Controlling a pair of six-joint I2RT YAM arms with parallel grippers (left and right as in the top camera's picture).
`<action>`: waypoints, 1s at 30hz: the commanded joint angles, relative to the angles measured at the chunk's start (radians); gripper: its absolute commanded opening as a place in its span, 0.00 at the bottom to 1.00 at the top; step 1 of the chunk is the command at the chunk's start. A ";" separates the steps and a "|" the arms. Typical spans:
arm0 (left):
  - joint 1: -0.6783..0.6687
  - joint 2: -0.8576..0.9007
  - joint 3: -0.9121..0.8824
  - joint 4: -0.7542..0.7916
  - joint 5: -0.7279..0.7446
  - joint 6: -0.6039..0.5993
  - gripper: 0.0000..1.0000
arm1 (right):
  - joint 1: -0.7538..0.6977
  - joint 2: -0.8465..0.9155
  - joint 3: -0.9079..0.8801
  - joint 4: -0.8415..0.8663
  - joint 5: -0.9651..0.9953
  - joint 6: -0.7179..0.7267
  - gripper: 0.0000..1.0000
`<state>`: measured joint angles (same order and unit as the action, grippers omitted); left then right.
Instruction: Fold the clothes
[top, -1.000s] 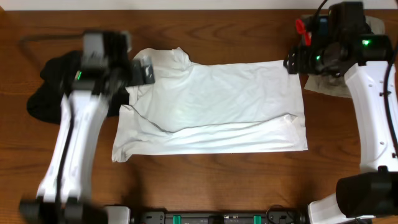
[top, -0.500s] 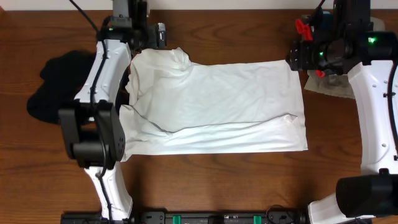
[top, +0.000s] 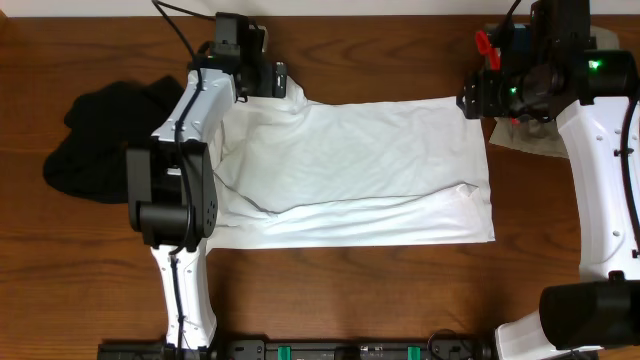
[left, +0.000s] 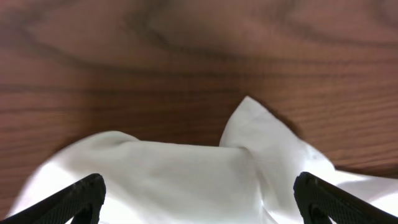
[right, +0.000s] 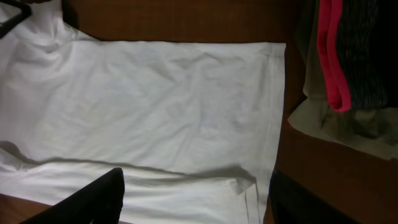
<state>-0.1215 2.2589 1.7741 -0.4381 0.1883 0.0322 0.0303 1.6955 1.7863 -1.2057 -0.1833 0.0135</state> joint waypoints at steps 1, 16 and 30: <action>-0.010 0.035 0.023 -0.005 -0.002 0.020 0.99 | 0.010 0.013 0.011 -0.003 0.003 -0.016 0.73; -0.011 -0.040 0.024 -0.034 -0.002 0.019 0.06 | 0.010 0.013 0.011 -0.002 0.003 -0.019 0.73; -0.011 -0.203 0.023 -0.482 0.005 -0.007 0.06 | 0.010 0.013 0.011 -0.002 0.003 -0.019 0.72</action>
<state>-0.1329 2.0438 1.7916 -0.8566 0.1886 0.0406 0.0303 1.6955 1.7863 -1.2076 -0.1833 0.0097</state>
